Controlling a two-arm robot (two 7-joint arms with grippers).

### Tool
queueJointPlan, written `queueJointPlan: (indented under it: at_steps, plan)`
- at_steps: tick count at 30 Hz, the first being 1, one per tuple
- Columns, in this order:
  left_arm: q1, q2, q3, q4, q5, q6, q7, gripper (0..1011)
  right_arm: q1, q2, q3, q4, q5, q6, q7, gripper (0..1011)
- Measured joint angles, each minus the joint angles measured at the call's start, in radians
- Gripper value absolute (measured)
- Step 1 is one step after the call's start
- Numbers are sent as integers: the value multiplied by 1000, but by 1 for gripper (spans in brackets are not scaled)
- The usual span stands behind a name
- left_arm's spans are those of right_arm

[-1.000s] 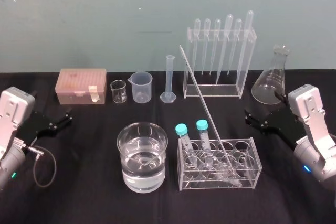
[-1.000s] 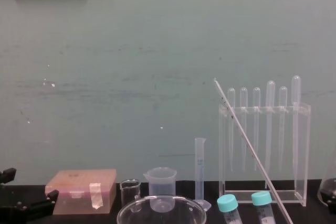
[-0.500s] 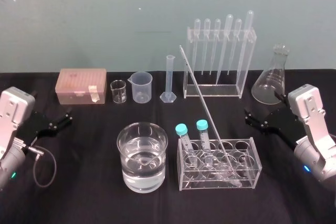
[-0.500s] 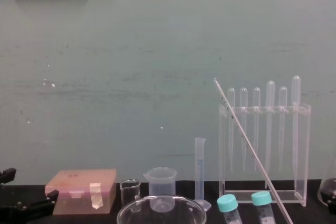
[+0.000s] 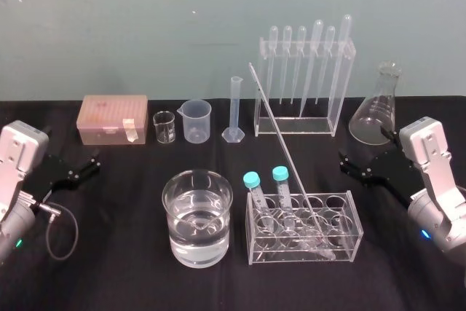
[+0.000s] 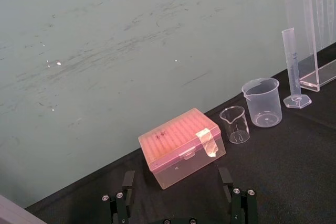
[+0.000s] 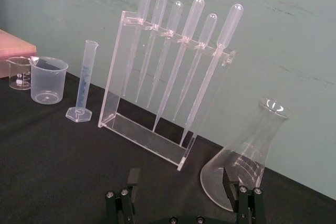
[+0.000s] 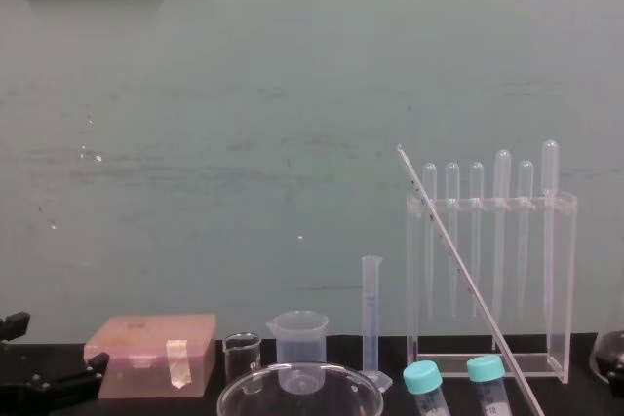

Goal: Hold the thermometer with one hand and immerse one end into the beaker, then reinsert it into the test tube rack.

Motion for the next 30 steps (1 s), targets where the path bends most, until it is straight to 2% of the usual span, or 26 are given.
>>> queueJointPlan:
  at_steps: [24,25,26,27,29,30]
  plan:
    - [0,0,0,0,0,0,0,1008,0,0,1,0,1,1,2,1003]
    - [0,0,0,0,0,0,0,1008,1,0,6,-1,7,5,11,1003]
    - [0,0,0,0,0,0,0,1008,1,1,20,-8,36,17,36,1003]
    - [0,0,0,0,0,0,0,1008,1,1,20,-8,36,17,36,1003]
    - [0,0,0,0,0,0,0,1008,-4,3,63,-36,135,71,106,1003]
    - [0,0,0,0,0,0,0,1008,-5,5,74,-45,160,87,125,1003]
